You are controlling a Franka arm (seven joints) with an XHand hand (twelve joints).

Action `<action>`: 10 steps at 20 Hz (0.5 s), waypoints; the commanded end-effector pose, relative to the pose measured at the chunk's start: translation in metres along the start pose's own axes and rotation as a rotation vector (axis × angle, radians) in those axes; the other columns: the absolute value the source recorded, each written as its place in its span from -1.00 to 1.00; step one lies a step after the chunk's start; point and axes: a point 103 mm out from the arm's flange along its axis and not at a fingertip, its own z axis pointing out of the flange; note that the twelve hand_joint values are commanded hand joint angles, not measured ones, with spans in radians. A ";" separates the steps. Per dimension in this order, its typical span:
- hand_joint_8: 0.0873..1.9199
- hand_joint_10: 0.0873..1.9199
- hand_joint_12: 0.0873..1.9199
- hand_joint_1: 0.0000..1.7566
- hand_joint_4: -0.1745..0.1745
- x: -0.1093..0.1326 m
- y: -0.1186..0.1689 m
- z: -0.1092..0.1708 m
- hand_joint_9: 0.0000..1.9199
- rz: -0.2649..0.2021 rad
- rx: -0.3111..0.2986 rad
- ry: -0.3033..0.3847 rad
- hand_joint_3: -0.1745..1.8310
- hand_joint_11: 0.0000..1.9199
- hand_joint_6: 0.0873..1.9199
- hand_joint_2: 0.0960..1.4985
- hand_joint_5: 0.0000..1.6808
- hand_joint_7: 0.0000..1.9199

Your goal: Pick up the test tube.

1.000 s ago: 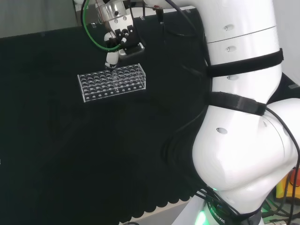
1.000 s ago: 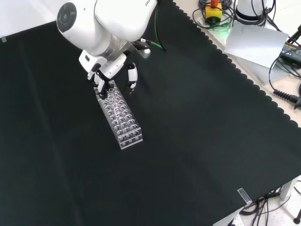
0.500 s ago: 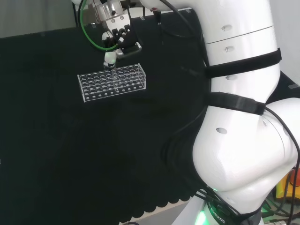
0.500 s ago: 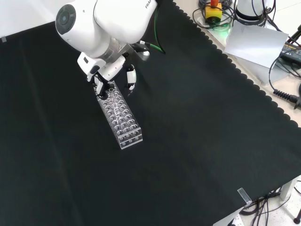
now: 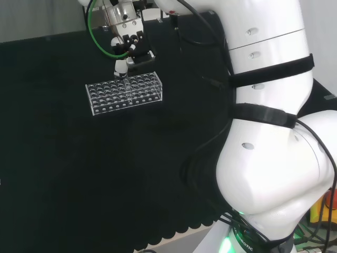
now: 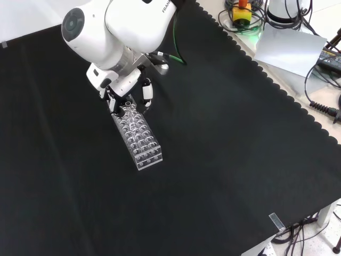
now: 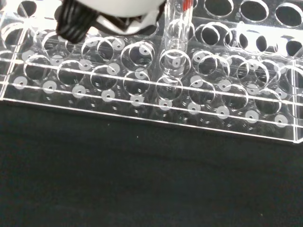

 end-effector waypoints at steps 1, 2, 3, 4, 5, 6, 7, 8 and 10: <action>-0.45 -0.49 0.25 0.27 -0.99 0.000 0.005 0.005 0.42 0.038 -0.070 0.085 -0.21 -0.09 -0.30 -0.14 0.18 0.51; -0.47 -0.49 0.20 0.31 -1.00 -0.001 0.005 0.006 0.48 0.042 -0.078 0.108 -0.32 0.01 -0.28 -0.04 0.26 0.54; -0.48 -0.48 0.15 0.33 -1.00 -0.001 0.005 0.006 0.52 0.049 -0.088 0.141 -0.41 0.09 -0.28 0.03 0.32 0.57; -0.46 -0.47 0.09 0.39 -1.00 -0.001 0.006 0.007 0.54 0.054 -0.093 0.175 -0.43 0.16 -0.33 0.03 0.38 0.49; -0.43 -0.45 0.04 0.43 -1.00 -0.002 0.007 0.007 0.55 0.054 -0.101 0.206 -0.40 0.21 -0.36 0.00 0.41 0.43; -0.40 -0.43 0.01 0.46 -1.00 -0.002 0.007 0.007 0.56 0.054 -0.105 0.234 -0.35 0.24 -0.36 -0.05 0.44 0.38; -0.37 -0.41 -0.01 0.48 -1.00 -0.002 0.007 0.006 0.57 0.056 -0.118 0.252 -0.28 0.24 -0.35 -0.10 0.44 0.36; -0.34 -0.40 -0.03 0.49 -1.00 -0.001 0.008 0.005 0.58 0.058 -0.123 0.263 -0.23 0.24 -0.34 -0.14 0.45 0.35; -0.31 -0.38 -0.04 0.49 -1.00 -0.001 0.008 0.003 0.59 0.063 -0.132 0.277 -0.16 0.23 -0.32 -0.20 0.46 0.34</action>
